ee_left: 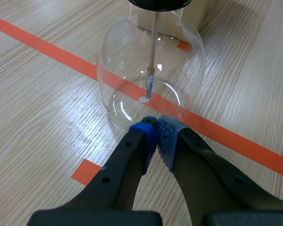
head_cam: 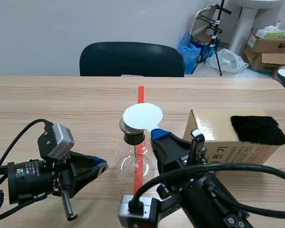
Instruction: Do the electroscope experiment
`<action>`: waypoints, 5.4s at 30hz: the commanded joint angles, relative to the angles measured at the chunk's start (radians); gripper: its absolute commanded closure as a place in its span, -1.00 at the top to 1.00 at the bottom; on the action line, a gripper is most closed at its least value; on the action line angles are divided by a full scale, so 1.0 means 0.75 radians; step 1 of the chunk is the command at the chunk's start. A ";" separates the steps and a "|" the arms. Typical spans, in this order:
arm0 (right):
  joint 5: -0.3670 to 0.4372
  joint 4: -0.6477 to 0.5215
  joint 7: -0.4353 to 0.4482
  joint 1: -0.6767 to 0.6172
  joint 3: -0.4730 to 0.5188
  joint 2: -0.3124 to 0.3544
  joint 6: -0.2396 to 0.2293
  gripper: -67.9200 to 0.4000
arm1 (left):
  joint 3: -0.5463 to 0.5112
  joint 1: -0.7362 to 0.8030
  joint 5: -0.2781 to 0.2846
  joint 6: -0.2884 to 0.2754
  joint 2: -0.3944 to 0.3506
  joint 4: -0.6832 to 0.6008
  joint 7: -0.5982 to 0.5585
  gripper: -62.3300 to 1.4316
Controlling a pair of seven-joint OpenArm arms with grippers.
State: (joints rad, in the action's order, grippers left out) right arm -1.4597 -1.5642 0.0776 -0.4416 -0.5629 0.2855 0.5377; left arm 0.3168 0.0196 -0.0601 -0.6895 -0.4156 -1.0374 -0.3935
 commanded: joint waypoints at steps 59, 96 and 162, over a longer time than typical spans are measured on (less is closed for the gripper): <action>-0.001 -0.012 -0.422 0.009 0.010 0.007 0.015 -0.96 | -0.004 -0.001 0.014 -0.002 0.006 -0.019 -0.015 -0.83; -0.001 -0.012 -0.644 0.009 0.010 0.007 0.015 -0.96 | -0.004 -0.001 0.014 -0.002 0.006 -0.019 -0.015 -0.83; -0.001 -0.012 -0.643 0.013 0.010 0.007 0.015 -0.96 | -0.004 0.001 0.014 -0.002 0.006 -0.019 -0.015 -0.83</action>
State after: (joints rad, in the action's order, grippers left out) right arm -1.4597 -1.5642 -0.4011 -0.4416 -0.5632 0.2855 0.5377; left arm 0.3168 0.0196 -0.0601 -0.6895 -0.4156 -1.0374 -0.3935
